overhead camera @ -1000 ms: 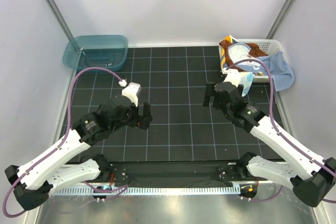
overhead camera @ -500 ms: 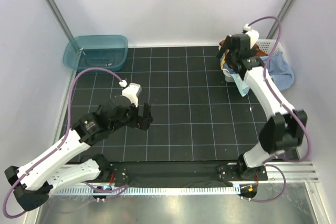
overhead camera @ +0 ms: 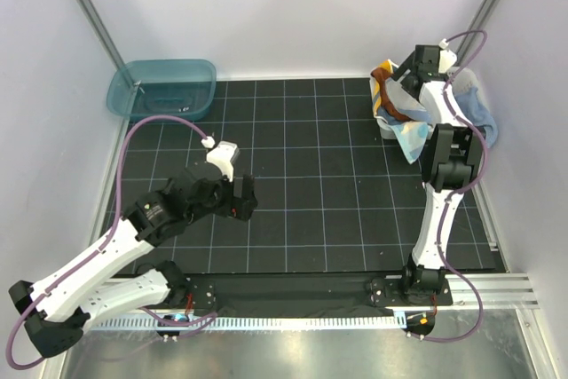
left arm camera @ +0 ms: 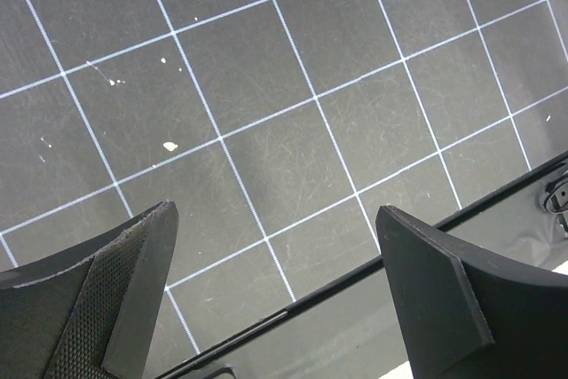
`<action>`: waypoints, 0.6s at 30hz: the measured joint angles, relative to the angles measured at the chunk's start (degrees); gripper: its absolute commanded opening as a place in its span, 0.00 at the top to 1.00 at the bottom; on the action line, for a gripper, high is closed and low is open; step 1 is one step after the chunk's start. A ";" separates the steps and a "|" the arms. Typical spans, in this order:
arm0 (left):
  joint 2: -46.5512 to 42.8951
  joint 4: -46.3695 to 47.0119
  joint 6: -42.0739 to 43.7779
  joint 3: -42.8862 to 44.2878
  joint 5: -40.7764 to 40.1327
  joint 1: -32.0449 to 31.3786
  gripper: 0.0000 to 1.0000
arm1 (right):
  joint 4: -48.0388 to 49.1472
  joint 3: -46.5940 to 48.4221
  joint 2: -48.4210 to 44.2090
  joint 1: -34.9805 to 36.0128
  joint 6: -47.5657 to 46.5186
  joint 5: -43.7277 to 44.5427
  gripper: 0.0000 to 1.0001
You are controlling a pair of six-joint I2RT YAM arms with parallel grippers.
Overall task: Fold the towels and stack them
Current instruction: Grab crumpled towel
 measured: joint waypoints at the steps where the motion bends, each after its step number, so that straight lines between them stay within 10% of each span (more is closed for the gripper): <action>1: 0.07 0.00 0.00 0.00 0.00 0.04 0.02 | -0.07 1.66 1.46 0.00 0.24 -0.15 0.02; 11: 1.95 0.00 0.02 0.00 1.16 1.70 0.02 | 2.49 3.56 7.82 -0.87 2.16 -2.49 0.02; 18: 2.56 0.02 0.02 0.00 2.38 3.10 0.02 | 4.90 3.41 9.22 -2.97 2.29 -4.46 0.31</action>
